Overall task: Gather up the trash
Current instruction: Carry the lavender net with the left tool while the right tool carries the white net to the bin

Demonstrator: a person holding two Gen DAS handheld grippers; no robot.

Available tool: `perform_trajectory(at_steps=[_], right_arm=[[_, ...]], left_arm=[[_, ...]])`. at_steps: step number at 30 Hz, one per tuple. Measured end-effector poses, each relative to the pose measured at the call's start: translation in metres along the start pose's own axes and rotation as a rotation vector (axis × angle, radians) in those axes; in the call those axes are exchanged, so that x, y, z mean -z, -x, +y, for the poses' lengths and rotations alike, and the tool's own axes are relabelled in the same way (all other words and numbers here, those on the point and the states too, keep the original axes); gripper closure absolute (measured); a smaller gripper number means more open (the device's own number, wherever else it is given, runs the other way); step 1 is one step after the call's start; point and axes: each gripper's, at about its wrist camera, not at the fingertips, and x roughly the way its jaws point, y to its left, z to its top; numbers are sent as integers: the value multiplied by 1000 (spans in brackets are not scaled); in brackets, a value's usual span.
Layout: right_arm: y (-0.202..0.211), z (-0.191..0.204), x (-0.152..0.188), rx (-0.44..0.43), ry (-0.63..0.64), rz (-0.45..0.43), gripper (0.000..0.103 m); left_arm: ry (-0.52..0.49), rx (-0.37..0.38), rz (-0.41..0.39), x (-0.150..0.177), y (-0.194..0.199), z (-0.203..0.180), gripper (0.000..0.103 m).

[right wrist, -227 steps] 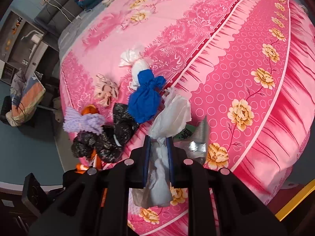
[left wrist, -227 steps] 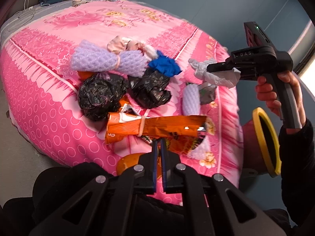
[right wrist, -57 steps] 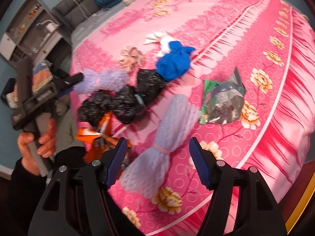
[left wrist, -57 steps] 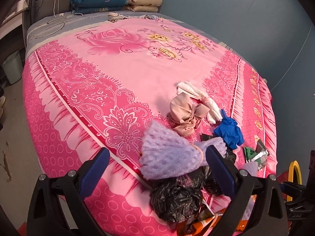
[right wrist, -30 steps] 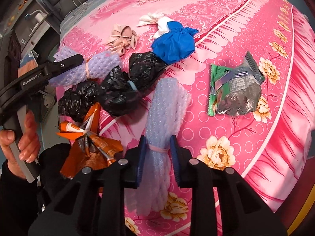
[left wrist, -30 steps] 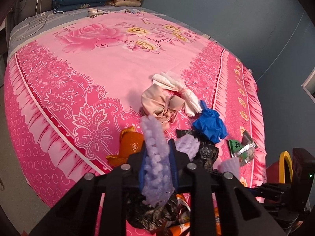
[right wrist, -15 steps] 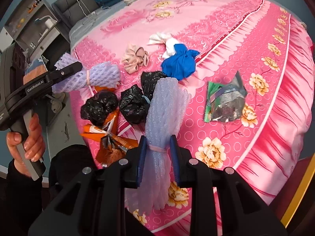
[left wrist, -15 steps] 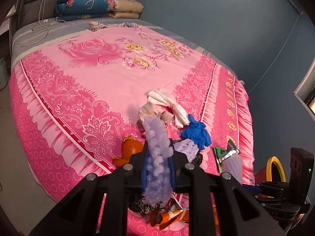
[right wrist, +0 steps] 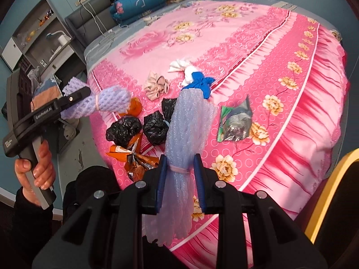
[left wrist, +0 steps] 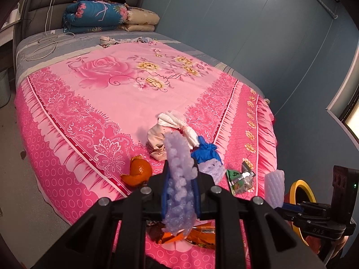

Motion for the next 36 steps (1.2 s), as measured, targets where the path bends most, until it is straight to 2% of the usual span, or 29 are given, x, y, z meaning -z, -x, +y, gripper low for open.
perform_trajectory(at_steps=[23,36], right_arm=[[78,-43,8,-12,-85,-159,79],[123,-76,11,2,-151,-255,79]], left_arm=[[-28,32,-22,7,29,-45,87],[-91,110,-6,13,29,-99,87]])
